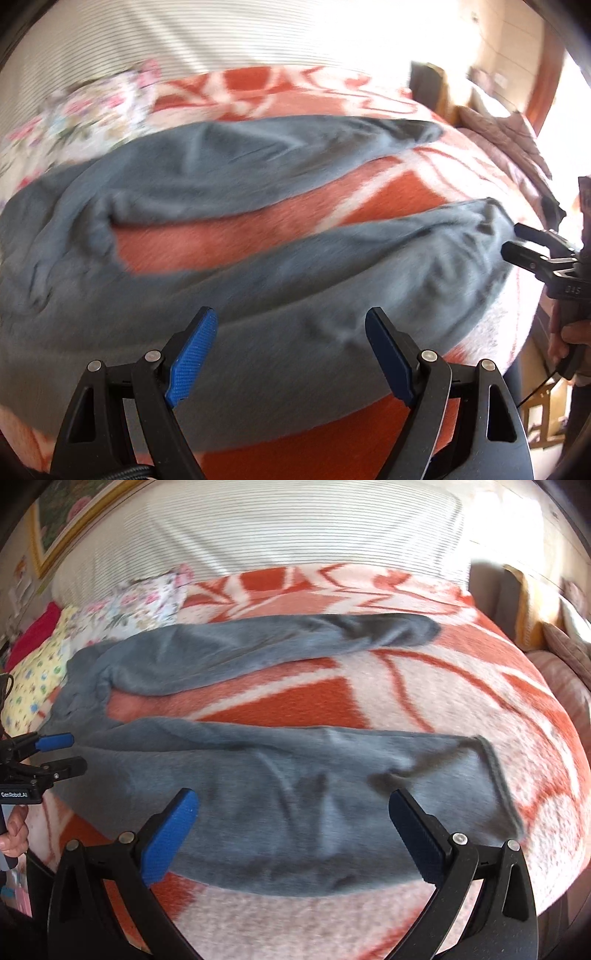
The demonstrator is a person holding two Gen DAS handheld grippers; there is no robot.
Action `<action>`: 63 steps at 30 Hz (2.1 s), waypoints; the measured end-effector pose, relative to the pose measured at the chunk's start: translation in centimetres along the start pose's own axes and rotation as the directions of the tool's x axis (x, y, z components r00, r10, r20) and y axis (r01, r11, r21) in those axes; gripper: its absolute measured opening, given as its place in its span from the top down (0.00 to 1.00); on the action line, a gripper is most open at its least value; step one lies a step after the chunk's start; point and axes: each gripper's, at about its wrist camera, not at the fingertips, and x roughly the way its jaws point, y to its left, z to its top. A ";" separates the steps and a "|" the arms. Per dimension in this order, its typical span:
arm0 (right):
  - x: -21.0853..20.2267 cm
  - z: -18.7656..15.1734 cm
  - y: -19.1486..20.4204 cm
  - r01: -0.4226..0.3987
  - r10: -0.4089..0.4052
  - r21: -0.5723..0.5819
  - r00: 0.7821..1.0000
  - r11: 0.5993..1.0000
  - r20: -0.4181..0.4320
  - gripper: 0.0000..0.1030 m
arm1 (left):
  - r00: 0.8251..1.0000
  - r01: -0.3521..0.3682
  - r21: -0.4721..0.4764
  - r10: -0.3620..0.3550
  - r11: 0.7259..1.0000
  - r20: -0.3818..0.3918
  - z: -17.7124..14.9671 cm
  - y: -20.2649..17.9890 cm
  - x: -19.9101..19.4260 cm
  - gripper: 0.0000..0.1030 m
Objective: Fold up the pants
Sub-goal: 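Move both grippers toward the cuffs of the grey sweatpants legs, then grasp one leg cuff with the left gripper while the right gripper grasps the other cuff, then lift both cuffs and carry them over the legs toward the waistband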
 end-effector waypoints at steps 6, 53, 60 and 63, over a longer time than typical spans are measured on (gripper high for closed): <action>-2.0 -0.8 -5.8 0.062 -0.068 0.163 0.997 0.985 0.027 0.00 | 0.996 0.093 0.113 -0.092 0.989 -0.012 4.3 -4.7 2.1 0.19; -1.2 6.2 -17.3 0.035 -0.070 0.236 0.987 0.971 0.143 0.43 | 0.962 0.245 0.410 -0.167 0.879 -0.217 20.1 -16.3 16.8 0.72; 4.7 13.1 -15.6 -0.013 0.008 0.060 0.997 0.998 0.077 0.43 | 0.973 0.195 0.428 -0.119 0.883 -0.199 23.1 -8.9 16.7 0.55; 7.0 15.6 -14.6 -0.013 0.015 -0.056 0.999 0.998 0.032 0.43 | 0.971 0.194 0.465 -0.102 0.864 -0.216 24.0 -6.0 17.3 0.51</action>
